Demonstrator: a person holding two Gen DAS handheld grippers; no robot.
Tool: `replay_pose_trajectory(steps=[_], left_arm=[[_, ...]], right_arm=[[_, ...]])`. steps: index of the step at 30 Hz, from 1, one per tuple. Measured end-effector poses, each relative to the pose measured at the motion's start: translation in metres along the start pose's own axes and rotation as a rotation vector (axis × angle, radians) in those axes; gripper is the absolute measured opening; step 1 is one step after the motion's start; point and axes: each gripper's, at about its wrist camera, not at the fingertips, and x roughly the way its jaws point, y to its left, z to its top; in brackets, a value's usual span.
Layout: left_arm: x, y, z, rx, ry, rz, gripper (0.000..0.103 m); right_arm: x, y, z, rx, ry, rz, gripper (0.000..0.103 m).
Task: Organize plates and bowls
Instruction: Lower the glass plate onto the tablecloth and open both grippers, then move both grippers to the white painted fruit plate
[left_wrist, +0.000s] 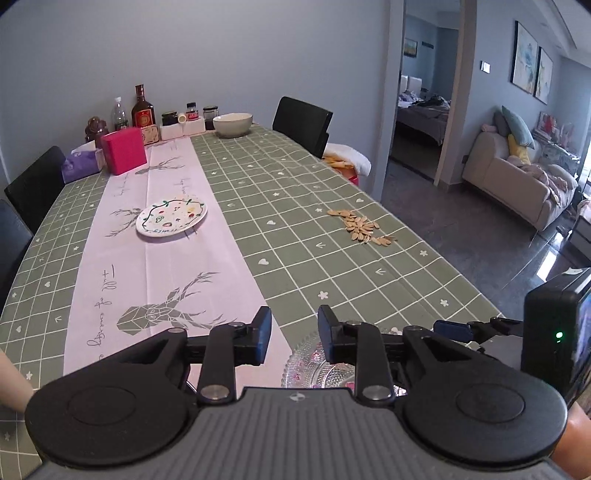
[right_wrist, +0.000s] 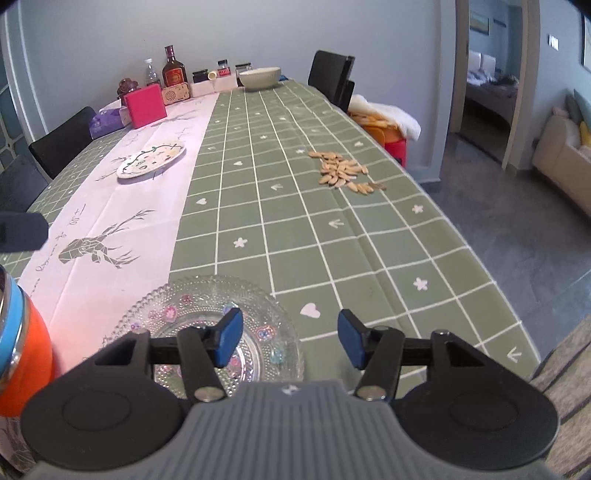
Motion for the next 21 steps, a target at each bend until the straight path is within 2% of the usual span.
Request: replay_pose_trajectory(steps=[4, 8, 9, 13, 21], left_arm=[[-0.008, 0.003, 0.001, -0.029, -0.024, -0.037, 0.041], [-0.019, 0.003, 0.002, -0.013, -0.101, -0.06, 0.066], [-0.022, 0.002, 0.002, -0.005, -0.121, -0.057, 0.067], [-0.029, 0.003, 0.002, -0.018, -0.183, -0.037, 0.074], [-0.035, 0.016, 0.008, -0.029, -0.217, 0.004, 0.076]], right_arm=[[-0.004, 0.0, 0.001, -0.002, -0.018, -0.028, 0.071], [-0.009, 0.0, 0.002, 0.009, -0.047, -0.041, 0.09], [-0.011, 0.001, 0.002, 0.001, -0.058, -0.038, 0.095], [-0.019, 0.005, 0.003, -0.004, -0.105, -0.041, 0.1], [-0.032, 0.001, 0.016, 0.06, -0.139, -0.016, 0.1]])
